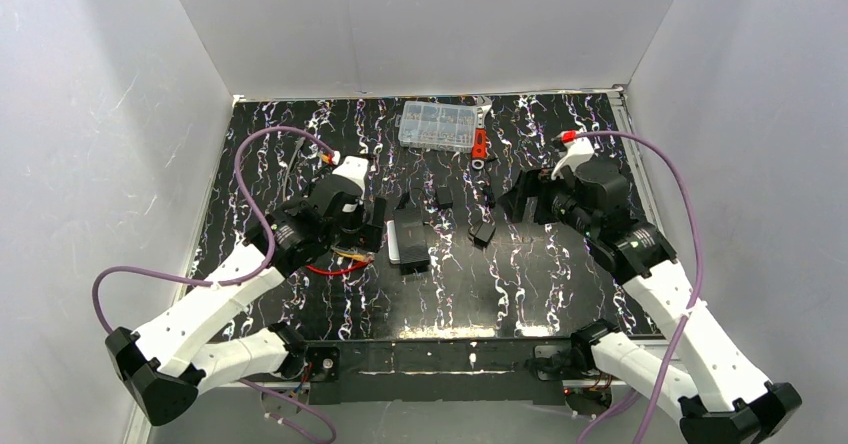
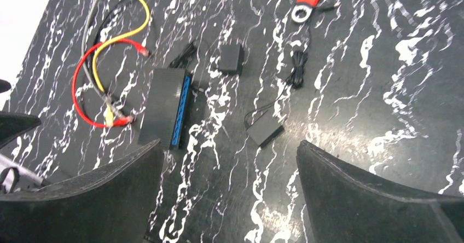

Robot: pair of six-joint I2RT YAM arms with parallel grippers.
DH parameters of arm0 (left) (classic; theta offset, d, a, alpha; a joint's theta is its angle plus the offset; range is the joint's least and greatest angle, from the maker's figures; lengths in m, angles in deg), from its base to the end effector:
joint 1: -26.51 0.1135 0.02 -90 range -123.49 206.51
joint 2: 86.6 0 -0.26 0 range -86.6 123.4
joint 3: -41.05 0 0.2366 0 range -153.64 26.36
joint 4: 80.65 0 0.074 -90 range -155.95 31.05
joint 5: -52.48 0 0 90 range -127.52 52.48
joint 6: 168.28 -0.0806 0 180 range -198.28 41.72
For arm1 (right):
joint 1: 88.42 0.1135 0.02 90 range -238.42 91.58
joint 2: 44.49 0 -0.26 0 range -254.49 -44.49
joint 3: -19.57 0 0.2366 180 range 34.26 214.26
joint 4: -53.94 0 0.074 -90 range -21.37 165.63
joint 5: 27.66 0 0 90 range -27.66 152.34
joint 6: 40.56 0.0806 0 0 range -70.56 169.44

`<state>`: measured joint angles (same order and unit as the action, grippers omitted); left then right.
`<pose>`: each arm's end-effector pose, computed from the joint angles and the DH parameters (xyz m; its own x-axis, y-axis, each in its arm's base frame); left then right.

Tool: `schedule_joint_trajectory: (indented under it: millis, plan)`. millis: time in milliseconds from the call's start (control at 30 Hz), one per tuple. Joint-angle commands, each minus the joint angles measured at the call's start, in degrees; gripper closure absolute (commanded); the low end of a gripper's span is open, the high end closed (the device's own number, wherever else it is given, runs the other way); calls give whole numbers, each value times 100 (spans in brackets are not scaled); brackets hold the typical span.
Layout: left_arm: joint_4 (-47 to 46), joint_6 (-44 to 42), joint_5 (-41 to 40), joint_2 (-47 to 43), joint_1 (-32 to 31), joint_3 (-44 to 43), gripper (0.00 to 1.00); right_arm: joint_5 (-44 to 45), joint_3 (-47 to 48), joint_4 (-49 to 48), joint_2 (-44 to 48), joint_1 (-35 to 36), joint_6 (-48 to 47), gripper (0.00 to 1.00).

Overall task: Insert the plug into the switch port
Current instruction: Pick up the connector from the center of the board.

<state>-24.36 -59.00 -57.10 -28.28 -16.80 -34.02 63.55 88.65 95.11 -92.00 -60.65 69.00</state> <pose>0.1827 -0.1351 0.3075 -0.5886 0.1273 -0.7984 0.2796 0.9586 -0.0533 0.1866 0.0964 0.3404 -0.4297 0.1520 -0.8901 -0.3230 0.8946 0.3087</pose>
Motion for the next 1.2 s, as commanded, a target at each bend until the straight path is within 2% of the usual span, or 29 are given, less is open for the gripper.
schedule_joint_trajectory:
  millis: [0, 167, 300, 367, 667, 1033, 1167]
  plan:
    - [263, 288, 86, 58, -21, 55, 0, -652, 257, 70, -310, 5, 132, 6]
    - [400, 512, -52, 9, -20, 172, 0, -1129, 550, 270, -907, 74, 147, 16]
    - [622, 805, -422, -12, 43, 248, 0, -1258, 754, 339, -1388, 315, 149, 17]
    - [640, 925, -360, -51, 187, 328, 1, -1157, 840, 351, -1591, 510, 144, 18]
    - [273, 1310, 571, -402, 1104, 944, 0, -291, 1136, 377, -2478, 878, 293, 21]
    - [230, 1400, 747, -697, 1202, 1192, 0, 1430, 1106, 587, -3531, 879, 601, 22]
    - [156, 1396, 859, -713, 1204, 1257, 0, 1673, 1063, 360, -3813, 855, 776, 22]
